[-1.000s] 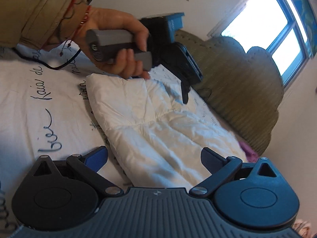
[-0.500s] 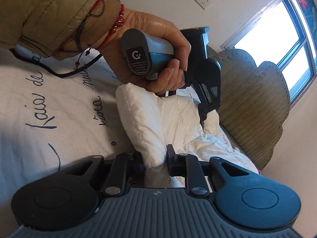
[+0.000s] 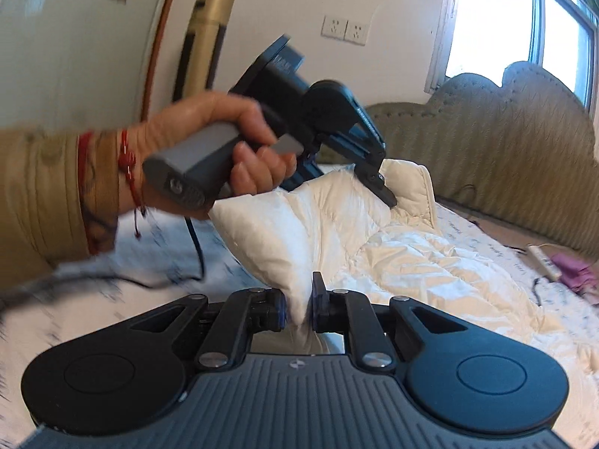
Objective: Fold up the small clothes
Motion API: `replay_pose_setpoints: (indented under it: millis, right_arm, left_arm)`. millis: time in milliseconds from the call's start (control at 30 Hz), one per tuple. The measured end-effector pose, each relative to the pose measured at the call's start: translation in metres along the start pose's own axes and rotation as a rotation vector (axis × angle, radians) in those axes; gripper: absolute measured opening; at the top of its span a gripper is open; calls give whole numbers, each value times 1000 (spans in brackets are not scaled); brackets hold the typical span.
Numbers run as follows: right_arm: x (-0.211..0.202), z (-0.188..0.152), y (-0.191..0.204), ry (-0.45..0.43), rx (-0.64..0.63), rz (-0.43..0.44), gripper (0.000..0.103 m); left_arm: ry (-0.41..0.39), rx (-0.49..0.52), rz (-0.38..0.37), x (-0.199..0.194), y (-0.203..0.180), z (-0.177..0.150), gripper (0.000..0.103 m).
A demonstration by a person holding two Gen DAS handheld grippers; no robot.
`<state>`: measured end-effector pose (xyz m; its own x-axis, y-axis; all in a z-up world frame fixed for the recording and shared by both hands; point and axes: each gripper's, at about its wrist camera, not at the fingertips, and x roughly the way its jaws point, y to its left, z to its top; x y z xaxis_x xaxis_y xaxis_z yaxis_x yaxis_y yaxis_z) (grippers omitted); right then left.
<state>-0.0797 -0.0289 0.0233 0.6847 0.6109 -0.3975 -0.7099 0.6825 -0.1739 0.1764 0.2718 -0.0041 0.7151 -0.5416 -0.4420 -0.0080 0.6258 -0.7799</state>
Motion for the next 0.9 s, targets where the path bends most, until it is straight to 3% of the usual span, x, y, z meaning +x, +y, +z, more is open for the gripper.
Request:
replay_pose_setpoints:
  millis: [167, 333, 633, 900]
  right_arm:
    - [-39, 16, -9, -85, 102, 124, 17]
    - [-69, 19, -43, -172, 273, 164, 14]
    - [-107, -16, -125, -303, 552, 123, 12]
    - [-133, -72, -183, -413, 776, 59, 11]
  left_arm:
    - [-96, -62, -19, -39, -19, -5, 21]
    - [-172, -104, -75, -47, -52, -9, 21]
    - [-216, -2, -91, -8, -151, -28, 21]
    - [-131, 142, -84, 55, -235, -63, 21]
